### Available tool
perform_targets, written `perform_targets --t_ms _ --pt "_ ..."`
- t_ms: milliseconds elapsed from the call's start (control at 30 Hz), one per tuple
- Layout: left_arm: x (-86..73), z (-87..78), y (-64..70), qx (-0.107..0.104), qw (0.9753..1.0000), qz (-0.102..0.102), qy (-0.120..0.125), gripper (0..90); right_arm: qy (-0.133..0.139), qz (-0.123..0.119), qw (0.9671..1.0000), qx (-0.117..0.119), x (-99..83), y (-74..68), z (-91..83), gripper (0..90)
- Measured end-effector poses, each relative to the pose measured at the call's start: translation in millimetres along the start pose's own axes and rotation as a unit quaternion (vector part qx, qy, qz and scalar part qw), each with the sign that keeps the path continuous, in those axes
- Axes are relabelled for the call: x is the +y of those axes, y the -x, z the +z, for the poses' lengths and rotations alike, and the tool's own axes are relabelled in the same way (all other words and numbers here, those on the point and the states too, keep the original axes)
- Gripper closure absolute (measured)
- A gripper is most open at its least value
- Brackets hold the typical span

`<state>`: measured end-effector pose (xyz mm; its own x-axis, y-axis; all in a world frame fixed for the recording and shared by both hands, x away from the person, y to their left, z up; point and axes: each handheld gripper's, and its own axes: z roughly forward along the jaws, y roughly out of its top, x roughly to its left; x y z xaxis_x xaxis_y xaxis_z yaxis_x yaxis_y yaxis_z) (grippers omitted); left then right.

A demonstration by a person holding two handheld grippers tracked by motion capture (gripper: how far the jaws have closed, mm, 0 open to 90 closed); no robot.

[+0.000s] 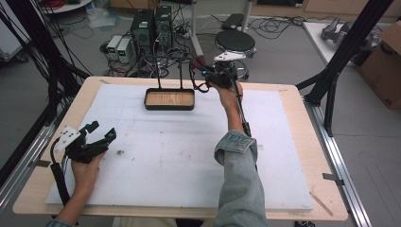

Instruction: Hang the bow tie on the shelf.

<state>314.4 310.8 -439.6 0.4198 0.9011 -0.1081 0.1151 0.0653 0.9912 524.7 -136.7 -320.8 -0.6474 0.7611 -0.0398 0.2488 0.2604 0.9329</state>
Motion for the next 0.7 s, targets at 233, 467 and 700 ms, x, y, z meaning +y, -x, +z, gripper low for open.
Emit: perform_targets --t_ms 233,467,700 --pt "0.0 -0.1 -0.1 0.0 1.0 0.0 0.0 20.8 -0.012 0.031 0.9994 0.003 -7.9 4.3 6.0 75.6" --pt "0.0 -0.1 -0.1 0.0 1.0 -0.001 0.0 20.8 -0.012 0.055 0.9983 0.014 -14.4 5.6 13.2 75.5" --pt "0.0 -0.1 -0.1 0.0 1.0 -0.001 0.0 20.7 -0.038 0.057 0.9975 0.018 -21.4 6.3 19.6 75.5"
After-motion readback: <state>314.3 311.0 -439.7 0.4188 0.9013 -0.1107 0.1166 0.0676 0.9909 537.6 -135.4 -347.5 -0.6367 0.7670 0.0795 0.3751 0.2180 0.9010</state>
